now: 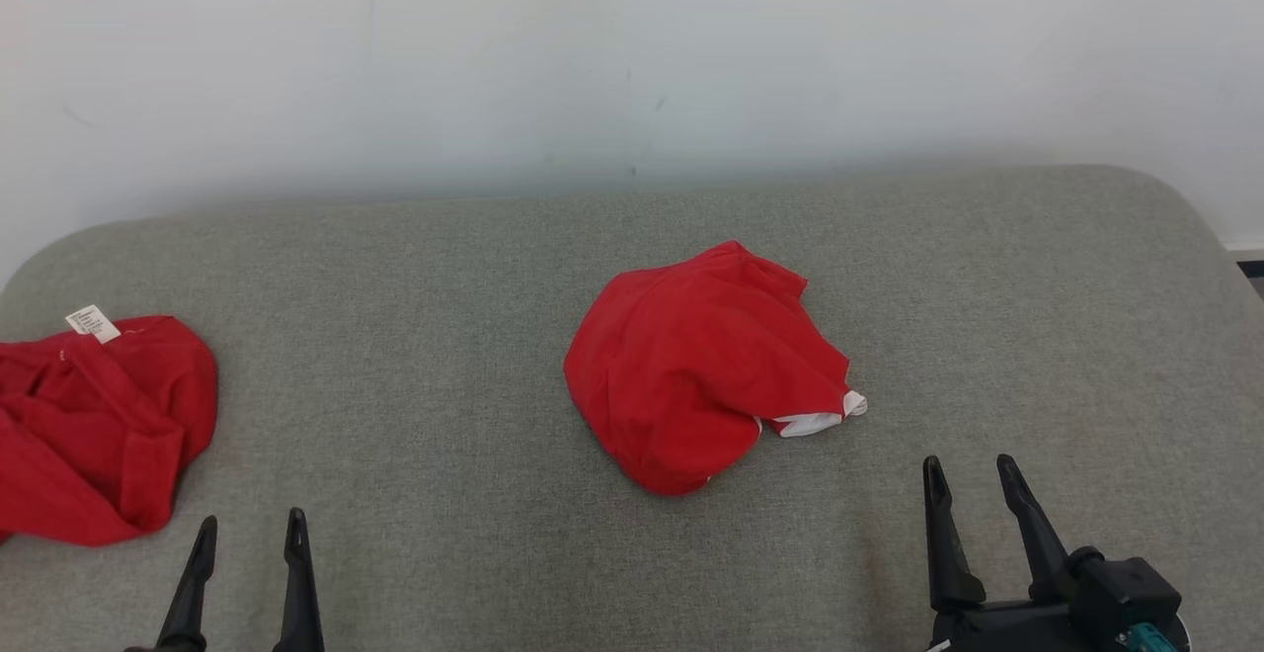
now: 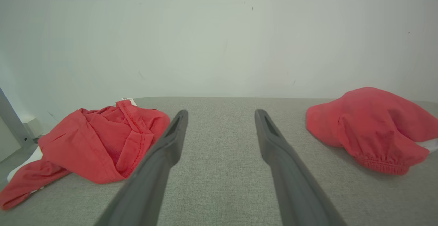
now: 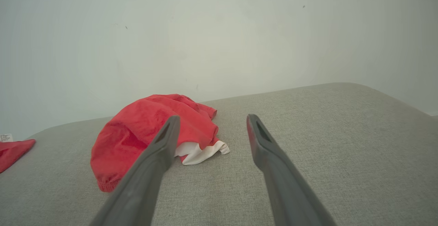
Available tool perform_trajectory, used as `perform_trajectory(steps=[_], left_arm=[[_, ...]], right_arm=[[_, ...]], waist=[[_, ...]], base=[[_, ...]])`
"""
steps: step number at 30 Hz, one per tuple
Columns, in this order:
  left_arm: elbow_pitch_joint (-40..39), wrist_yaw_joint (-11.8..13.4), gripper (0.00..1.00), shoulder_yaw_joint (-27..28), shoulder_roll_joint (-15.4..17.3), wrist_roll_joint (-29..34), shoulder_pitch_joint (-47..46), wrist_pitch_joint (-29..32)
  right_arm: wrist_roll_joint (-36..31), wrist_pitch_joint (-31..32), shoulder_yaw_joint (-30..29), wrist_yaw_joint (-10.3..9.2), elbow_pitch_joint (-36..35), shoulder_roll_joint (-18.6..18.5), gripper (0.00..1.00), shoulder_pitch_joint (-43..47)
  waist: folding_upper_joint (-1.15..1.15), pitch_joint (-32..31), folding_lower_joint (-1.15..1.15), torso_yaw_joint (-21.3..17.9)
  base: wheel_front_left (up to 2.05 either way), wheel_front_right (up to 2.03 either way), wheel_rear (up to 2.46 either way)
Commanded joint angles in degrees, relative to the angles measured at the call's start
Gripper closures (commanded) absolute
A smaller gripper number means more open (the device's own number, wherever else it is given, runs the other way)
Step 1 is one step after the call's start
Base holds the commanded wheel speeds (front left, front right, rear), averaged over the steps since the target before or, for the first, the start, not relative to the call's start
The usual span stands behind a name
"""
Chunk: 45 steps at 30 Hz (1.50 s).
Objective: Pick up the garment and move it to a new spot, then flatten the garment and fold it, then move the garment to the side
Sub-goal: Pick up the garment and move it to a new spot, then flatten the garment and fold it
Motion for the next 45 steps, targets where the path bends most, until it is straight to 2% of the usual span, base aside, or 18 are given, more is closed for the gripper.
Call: perform_trajectory(steps=[1, 22, 30, 38, 45], left_arm=[[0.20, -0.22, 0.00, 0.29, -0.14, 0.26, -0.70, -0.19], [0.84, -0.73, 0.00, 0.45, -0.72, 0.57, -1.60, -0.19], [2.94, -0.99, 0.00, -8.15, -1.06, 0.73, -6.91, -0.20], [9.89, -0.88, 0.00, -19.39, -0.78, -0.68, -13.56, -0.20], [18.37, -0.85, 0.00, -25.60, 0.30, -2.73, -17.98, -0.20]], right_arm=[[-0.03, -0.03, 0.09, -0.12, -0.02, 0.15, 0.00, -0.03], [-0.02, -0.03, 0.37, -0.12, -0.01, 0.15, 0.00, -0.40], [0.24, -0.03, 0.50, -0.12, -0.18, 0.16, 0.00, -1.43], [0.38, -0.03, 1.36, -0.12, -0.33, 0.17, 0.00, -3.06], [0.83, -0.03, 1.45, -0.12, -0.24, 0.17, 0.00, -3.94]], waist=[[0.00, 0.07, 0.00, 0.06], [0.00, 0.88, 0.00, -0.23], [0.00, 2.75, 0.00, -1.51], [0.00, 5.72, 0.00, -4.95], [0.00, 8.42, 0.00, -9.06]], base=[[0.00, 0.00, 0.00], [0.00, 0.00, 0.00], [0.00, 0.00, 0.00], [0.00, 0.00, 0.00], [0.00, 0.00, 0.00]])
